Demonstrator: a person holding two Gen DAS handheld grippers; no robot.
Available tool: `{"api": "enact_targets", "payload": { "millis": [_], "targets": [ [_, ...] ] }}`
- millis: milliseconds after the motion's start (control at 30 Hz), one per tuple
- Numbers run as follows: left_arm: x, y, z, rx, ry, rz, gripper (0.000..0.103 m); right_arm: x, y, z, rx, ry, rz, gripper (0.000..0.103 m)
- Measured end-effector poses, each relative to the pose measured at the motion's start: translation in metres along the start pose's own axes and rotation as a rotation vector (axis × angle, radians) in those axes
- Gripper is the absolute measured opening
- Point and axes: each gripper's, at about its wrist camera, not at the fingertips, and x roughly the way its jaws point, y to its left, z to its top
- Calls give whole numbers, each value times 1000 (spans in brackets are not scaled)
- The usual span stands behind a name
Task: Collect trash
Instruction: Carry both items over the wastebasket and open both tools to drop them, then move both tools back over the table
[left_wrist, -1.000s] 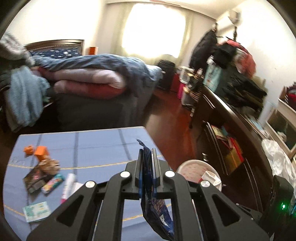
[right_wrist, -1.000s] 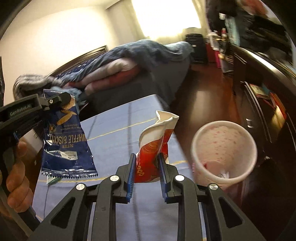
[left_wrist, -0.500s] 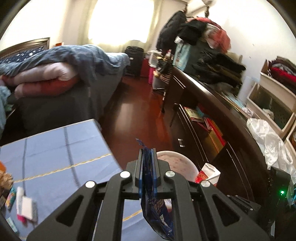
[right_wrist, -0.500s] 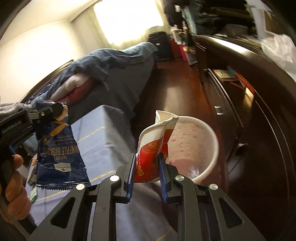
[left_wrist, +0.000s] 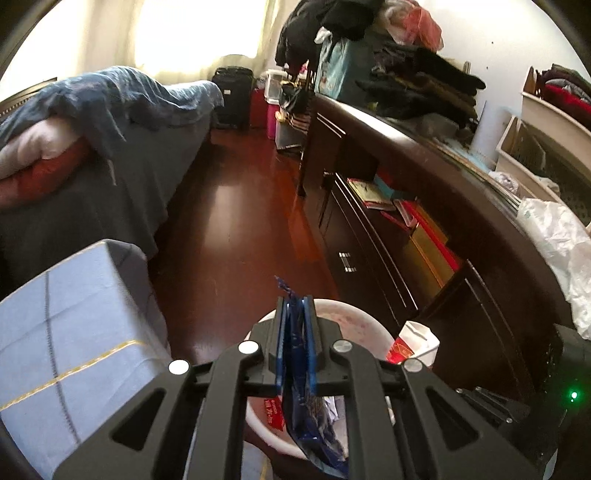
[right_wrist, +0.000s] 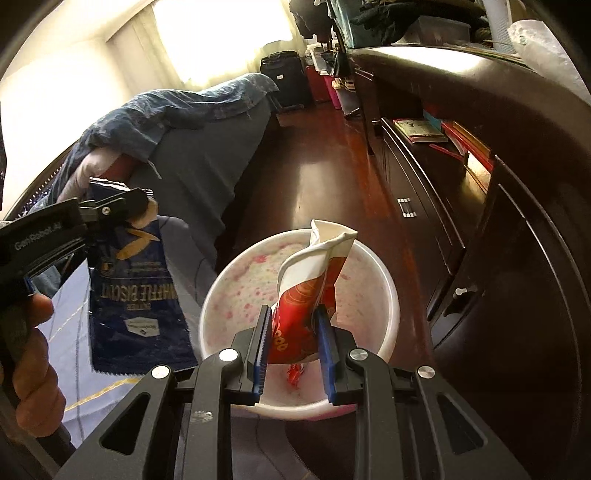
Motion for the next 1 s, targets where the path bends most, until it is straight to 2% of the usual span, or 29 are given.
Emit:
{"api": "enact_targets", "payload": {
  "millis": [133, 200, 400, 600, 767, 1000],
  "targets": [
    [21, 0, 1, -14, 24, -22, 27, 14, -1, 3, -4, 11, -8, 25],
    [27, 0, 0, -16, 33, -29, 38, 21, -2, 4, -7, 18, -10, 25],
    [21, 8, -1, -24, 11, -15, 57, 26, -6, 3, 2, 25, -23, 37],
    [-2, 27, 2, -62, -14, 15, 59, 18, 2, 2, 1, 25, -10, 41],
    [-37, 51, -1, -106, -53, 104, 70, 2, 28, 1, -57, 17, 12, 48],
    [-92, 101, -12, -204, -84, 233, 76, -27, 81, -3, -166, 11, 79, 61]
  ]
}}
